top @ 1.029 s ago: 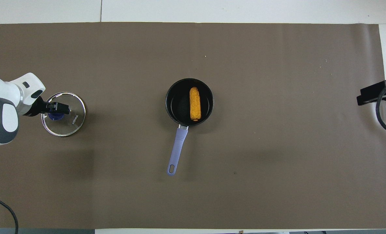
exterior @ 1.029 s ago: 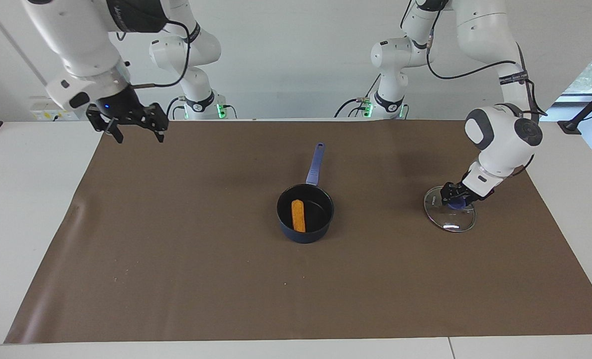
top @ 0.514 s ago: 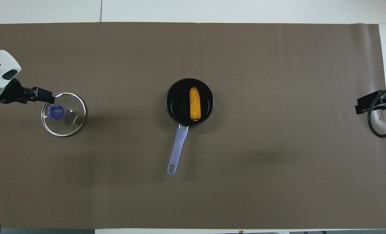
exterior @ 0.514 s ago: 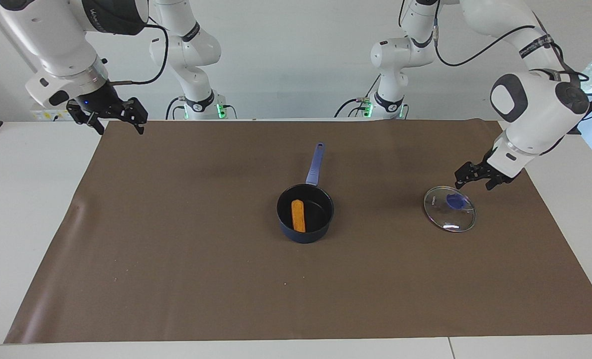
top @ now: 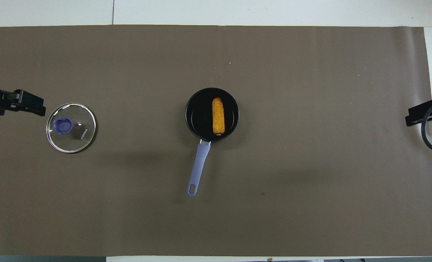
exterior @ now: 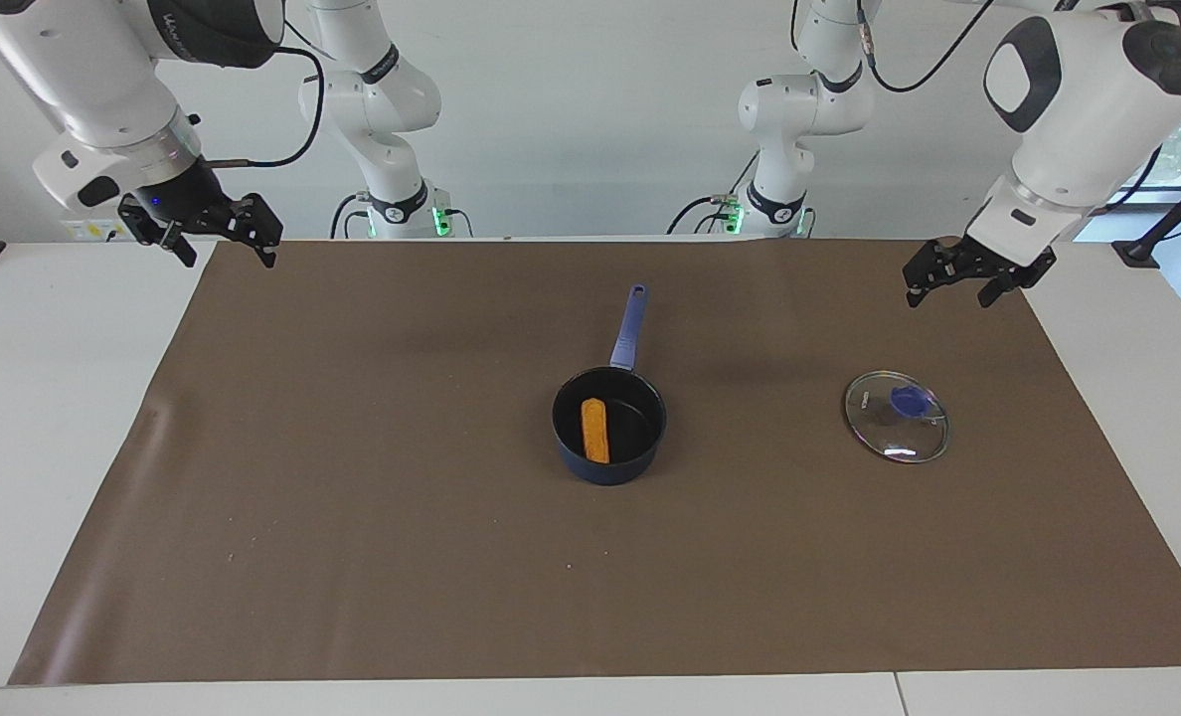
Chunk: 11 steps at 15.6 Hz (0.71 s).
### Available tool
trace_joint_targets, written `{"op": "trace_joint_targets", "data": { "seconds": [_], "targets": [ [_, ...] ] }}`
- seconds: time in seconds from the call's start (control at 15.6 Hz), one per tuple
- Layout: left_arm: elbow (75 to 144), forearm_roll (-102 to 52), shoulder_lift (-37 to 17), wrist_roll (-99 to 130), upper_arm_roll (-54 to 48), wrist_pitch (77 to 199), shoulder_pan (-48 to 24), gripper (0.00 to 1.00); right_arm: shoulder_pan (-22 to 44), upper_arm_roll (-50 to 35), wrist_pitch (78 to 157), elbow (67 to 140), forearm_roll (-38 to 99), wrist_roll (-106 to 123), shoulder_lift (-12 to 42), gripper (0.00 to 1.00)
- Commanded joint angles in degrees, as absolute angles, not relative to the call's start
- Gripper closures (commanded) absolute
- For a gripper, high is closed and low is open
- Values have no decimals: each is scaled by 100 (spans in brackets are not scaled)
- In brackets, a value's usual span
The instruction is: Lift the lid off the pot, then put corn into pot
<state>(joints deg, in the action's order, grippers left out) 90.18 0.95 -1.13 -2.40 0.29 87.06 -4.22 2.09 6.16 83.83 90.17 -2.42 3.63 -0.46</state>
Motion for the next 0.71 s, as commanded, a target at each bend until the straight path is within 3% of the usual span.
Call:
{"op": "trace_joint_targets", "data": {
  "seconds": [0.0, 0.19, 0.64],
  "targets": [
    [9614, 211, 456, -255, 123, 8543, -457, 0, 88, 562, 8472, 9053, -220, 378, -88, 0],
    [10089, 211, 650, -255, 106, 8884, -475, 0, 53, 589, 8517, 9044, -211, 439, -70, 0],
    [9650, 149, 457, -220, 106, 8736, -466, 0, 9, 545, 8235, 8833, -237, 448, 52, 0]
  ]
}}
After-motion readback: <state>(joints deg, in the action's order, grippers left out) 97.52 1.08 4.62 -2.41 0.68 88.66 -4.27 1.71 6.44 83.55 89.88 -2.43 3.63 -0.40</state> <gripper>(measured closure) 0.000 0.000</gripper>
